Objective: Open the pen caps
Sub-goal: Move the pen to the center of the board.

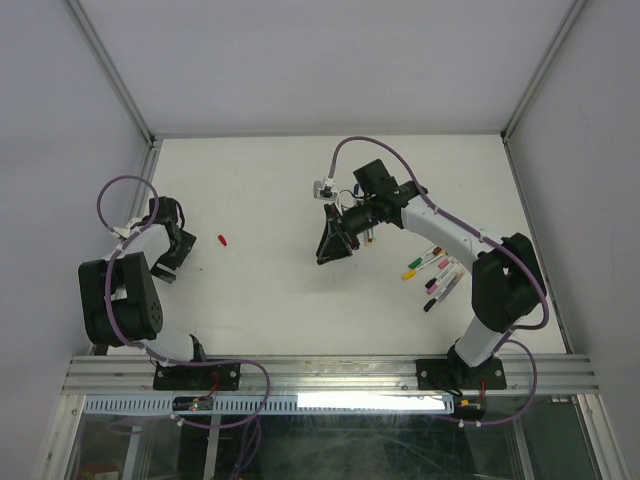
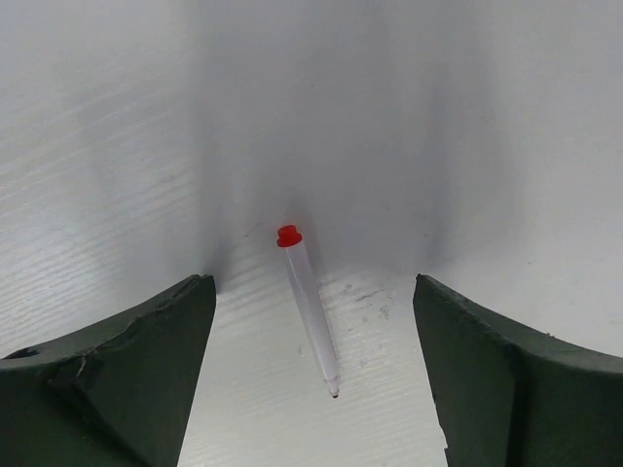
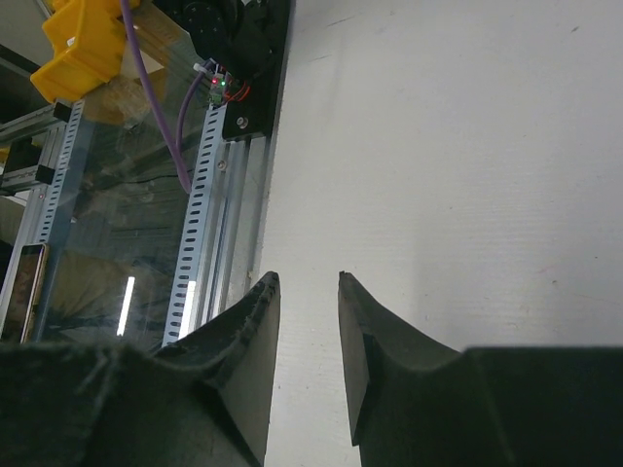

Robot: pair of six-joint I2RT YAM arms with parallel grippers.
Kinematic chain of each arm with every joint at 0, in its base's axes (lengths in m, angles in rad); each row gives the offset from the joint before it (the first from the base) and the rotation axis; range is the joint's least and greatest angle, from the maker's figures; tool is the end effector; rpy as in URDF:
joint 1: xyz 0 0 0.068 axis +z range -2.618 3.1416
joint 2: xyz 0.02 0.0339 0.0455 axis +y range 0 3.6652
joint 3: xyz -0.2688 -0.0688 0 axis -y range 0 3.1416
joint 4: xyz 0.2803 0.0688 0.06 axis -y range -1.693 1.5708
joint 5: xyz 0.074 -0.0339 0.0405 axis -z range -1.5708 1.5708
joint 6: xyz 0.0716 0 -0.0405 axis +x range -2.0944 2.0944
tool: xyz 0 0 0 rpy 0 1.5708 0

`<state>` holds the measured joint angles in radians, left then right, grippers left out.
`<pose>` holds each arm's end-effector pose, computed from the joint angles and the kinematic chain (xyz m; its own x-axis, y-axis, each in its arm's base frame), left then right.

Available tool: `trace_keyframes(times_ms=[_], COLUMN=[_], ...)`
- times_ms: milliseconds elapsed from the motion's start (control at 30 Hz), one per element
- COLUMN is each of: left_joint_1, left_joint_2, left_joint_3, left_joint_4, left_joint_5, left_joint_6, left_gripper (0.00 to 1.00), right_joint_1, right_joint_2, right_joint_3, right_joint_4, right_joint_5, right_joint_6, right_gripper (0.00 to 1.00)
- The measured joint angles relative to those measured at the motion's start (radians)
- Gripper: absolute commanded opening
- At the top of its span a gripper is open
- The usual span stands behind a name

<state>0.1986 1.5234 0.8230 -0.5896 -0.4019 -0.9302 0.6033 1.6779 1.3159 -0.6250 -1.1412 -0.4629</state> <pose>0.2876 0.0865 0.1128 -0.3322 -0.8195 -0.4670 -0.9272 0.3745 0.0025 0.2837 0.2745 0.2510 -0.3250 -0.4498 -0.8319 -0.8875 -0.1589 0.4326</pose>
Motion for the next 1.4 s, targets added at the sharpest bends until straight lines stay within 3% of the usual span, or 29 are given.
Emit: trace_keyframes(times_ms=[133, 533, 900, 1100, 1233, 1300, 1400], left_joint_1=[0.0, 0.0, 0.0, 0.0, -0.008, -0.013, -0.021], left_joint_2=[0.072, 0.127, 0.117, -0.012, -0.232, -0.365, -0.543], left_joint_3=[0.091, 0.136, 0.159, 0.169, 0.115, 0.064, -0.029], left_joint_4=[-0.006, -0.004, -0.002, 0.018, 0.113, 0.182, 0.319], left_joint_5=[0.018, 0.059, 0.11, 0.181, 0.373, 0.476, 0.632], left_joint_6=[0.042, 0.106, 0.167, 0.247, 0.335, 0.363, 0.365], left_gripper=[0.83, 0.77, 0.83, 0.86, 0.99, 0.99, 0.99], right_joint_1=[0.0, 0.0, -0.003, -0.014, -0.044, -0.068, -0.101], right_joint_2=[0.0, 0.0, 0.0, -0.005, -0.048, -0.096, -0.19], right_joint_3=[-0.002, -0.003, -0.003, -0.003, -0.004, -0.01, -0.05], right_joint_4=[0.007, 0.015, 0.015, 0.008, -0.006, 0.004, 0.058], right_joint_5=[0.0, 0.0, 0.003, 0.013, 0.058, 0.098, 0.186], right_joint_6=[0.013, 0.018, 0.016, -0.01, -0.037, -0.037, -0.013], right_gripper=[0.33, 0.33, 0.34, 0.34, 0.34, 0.46, 0.75])
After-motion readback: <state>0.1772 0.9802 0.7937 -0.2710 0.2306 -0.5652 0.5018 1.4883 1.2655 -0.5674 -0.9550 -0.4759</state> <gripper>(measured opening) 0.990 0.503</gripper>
